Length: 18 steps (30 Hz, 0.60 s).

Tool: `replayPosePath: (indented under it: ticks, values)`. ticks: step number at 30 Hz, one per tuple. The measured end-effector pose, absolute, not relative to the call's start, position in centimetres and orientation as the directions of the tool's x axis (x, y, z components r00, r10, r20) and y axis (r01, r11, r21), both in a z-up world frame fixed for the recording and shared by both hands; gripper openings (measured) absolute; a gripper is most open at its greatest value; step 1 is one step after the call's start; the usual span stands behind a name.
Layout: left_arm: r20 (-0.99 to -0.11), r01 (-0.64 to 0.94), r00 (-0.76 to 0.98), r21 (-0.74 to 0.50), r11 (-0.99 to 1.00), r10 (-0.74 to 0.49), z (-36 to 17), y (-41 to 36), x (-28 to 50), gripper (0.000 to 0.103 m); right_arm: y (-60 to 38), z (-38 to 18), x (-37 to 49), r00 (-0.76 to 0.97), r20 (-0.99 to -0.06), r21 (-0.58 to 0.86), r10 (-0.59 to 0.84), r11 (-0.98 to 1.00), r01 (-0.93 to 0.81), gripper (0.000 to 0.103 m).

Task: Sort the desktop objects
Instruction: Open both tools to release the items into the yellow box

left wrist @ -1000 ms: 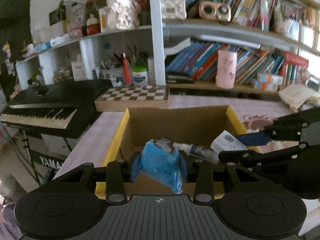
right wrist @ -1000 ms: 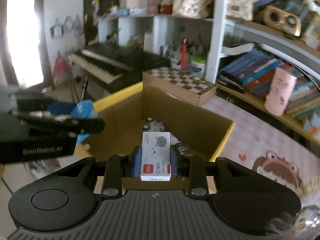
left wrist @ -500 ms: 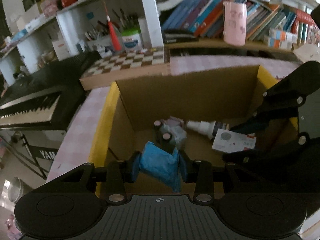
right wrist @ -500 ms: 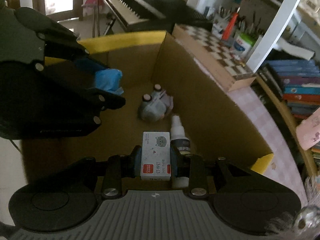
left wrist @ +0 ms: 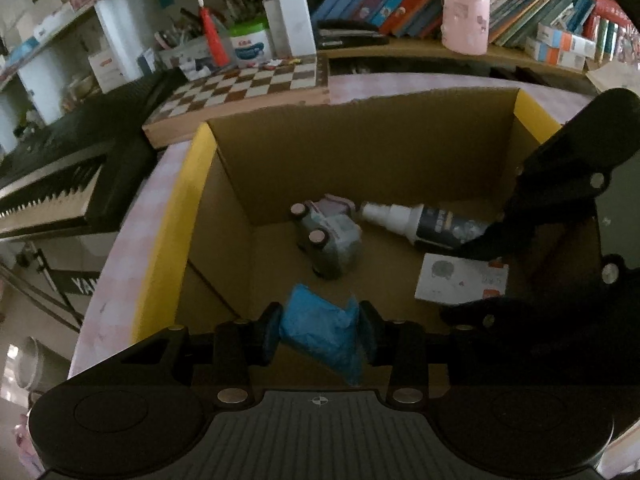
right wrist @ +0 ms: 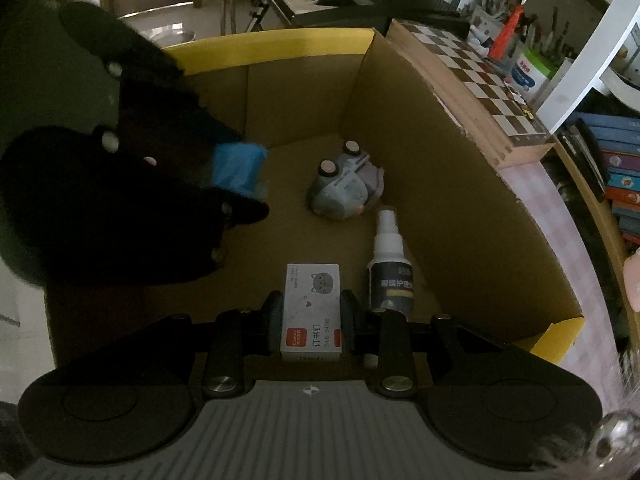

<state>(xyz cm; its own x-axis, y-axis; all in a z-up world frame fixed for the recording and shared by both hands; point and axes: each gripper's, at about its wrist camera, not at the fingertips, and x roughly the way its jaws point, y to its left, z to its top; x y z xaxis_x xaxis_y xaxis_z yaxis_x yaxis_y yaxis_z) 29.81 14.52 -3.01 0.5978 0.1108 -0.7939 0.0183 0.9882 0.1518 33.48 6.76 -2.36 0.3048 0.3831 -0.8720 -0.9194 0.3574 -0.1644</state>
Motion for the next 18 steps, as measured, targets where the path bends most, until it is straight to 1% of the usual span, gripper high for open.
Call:
replayPosePath:
  ticks: [1, 2, 3, 5, 9, 13, 15, 17, 18]
  values:
    - [-0.79, 0.015, 0.603, 0.151, 0.988, 0.111, -2.9, 14.4, 29.7, 0.052, 6.7, -2.3, 33.4, 0.31, -0.868, -0.168, 0.387, 0.359, -0.918, 0.028]
    - [-0.785, 0.016, 0.61, 0.151, 0.988, 0.11, -2.8, 14.2, 29.6, 0.059, 6.6, -2.1, 33.3, 0.319, -0.86, -0.172, 0.399, 0.362, -0.916, 0.036]
    - [-0.777, 0.012, 0.618, 0.159, 0.987, 0.118, -2.6, 14.1, 29.4, 0.06, 6.5, -2.0, 33.2, 0.325, -0.855, -0.177, 0.403, 0.361, -0.915, 0.041]
    - [-0.766, 0.011, 0.632, 0.163, 0.987, 0.119, -2.1, 13.9, 29.0, 0.068, 6.0, -1.6, 32.7, 0.342, -0.845, -0.19, 0.411, 0.367, -0.911, 0.041]
    - [-0.741, 0.011, 0.666, 0.124, 0.992, 0.085, -0.9, 13.8, 27.8, 0.072, 4.5, -0.5, 31.5, 0.379, -0.807, -0.203, 0.452, 0.39, -0.898, 0.041]
    - [-0.7, -0.001, 0.709, 0.125, 0.992, 0.089, 0.6, 13.0, 26.4, 0.078, 2.8, 1.2, 30.1, 0.427, -0.759, -0.22, 0.491, 0.425, -0.878, 0.043]
    - [-0.669, -0.011, 0.737, 0.129, 0.992, 0.096, 1.5, 12.6, 25.7, 0.082, 1.9, 2.0, 29.6, 0.451, -0.734, -0.213, 0.508, 0.458, -0.863, 0.045]
    - [-0.635, -0.026, 0.766, 0.125, 0.992, 0.1, 2.4, 12.3, 24.9, 0.088, 0.8, 2.9, 29.0, 0.479, -0.704, -0.197, 0.525, 0.503, -0.841, 0.048]
    - [-0.617, -0.032, 0.78, 0.119, 0.992, 0.1, 2.9, 12.1, 24.4, 0.089, 0.1, 3.3, 28.7, 0.499, -0.686, -0.191, 0.529, 0.531, -0.826, 0.049]
